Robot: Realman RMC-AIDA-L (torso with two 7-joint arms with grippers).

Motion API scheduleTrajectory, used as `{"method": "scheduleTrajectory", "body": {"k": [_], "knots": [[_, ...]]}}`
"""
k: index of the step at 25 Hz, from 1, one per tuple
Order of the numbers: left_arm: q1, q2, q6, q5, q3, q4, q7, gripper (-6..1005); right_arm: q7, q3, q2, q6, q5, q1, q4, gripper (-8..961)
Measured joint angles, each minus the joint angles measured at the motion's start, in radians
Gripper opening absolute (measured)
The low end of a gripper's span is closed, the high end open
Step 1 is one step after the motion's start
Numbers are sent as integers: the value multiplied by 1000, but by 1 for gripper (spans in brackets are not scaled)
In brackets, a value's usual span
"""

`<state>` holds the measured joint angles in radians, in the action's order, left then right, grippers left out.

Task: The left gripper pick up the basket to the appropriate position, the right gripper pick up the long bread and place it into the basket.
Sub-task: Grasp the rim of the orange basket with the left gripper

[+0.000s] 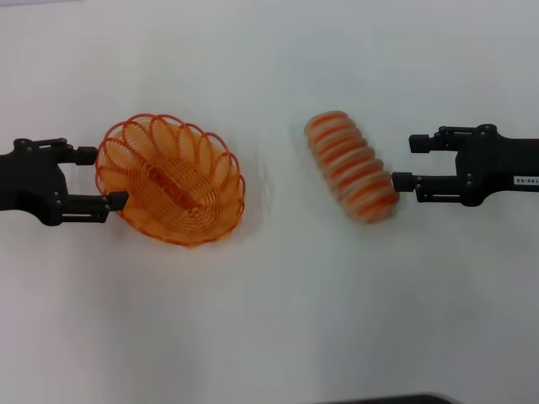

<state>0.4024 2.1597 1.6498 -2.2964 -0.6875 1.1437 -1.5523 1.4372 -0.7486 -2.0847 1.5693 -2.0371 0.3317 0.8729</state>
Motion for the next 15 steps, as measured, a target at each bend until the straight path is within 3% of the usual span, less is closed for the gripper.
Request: {"method": "scheduleTrajectory", "body": {"k": [10,15], "knots": [[80,-13,-18,-4,9,6,-146,842,-3,0,-2,0,0,3,0,749],[160,-47,-50,-39,-31,-3,-324,842,-7,1,-1,-3,0,5,-1,748]]}}
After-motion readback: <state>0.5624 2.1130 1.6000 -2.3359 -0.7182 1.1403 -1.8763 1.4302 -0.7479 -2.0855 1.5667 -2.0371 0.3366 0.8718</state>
